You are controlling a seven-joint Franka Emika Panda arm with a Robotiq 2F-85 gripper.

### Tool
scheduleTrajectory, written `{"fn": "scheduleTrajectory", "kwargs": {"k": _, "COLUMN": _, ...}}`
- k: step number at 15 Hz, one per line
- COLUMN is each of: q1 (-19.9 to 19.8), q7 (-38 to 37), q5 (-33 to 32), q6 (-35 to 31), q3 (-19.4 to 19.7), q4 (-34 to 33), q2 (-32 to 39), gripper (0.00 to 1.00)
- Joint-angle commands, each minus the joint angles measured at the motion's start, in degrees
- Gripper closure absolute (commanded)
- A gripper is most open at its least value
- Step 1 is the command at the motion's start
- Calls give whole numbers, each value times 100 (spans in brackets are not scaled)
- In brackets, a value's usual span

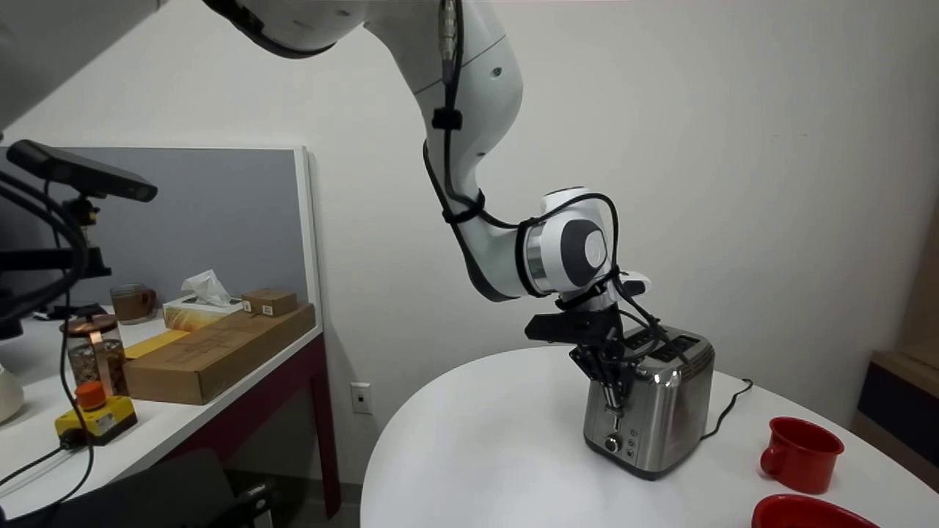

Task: Push down on the slider on the toaster.

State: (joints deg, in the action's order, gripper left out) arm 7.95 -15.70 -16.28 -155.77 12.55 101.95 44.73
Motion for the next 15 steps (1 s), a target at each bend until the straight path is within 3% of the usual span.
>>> {"fn": "scheduleTrajectory", "kwargs": {"k": 1, "q1": 104, "q7": 18, "q5": -53, "q6": -634, "q3": 179, "q4": -83, "q2": 328, "gripper": 98}}
{"fn": "scheduleTrajectory", "kwargs": {"k": 8, "q1": 74, "q7": 191, "q5": 91, "q6": -1070, "q3": 169, "q4": -9, "q2": 624, "gripper": 99}}
{"fn": "scheduleTrajectory", "kwargs": {"k": 15, "q1": 75, "q7": 453, "q5": 18, "q6": -1020, "q3": 252, "q4": -4, "q2": 711, "gripper": 99}}
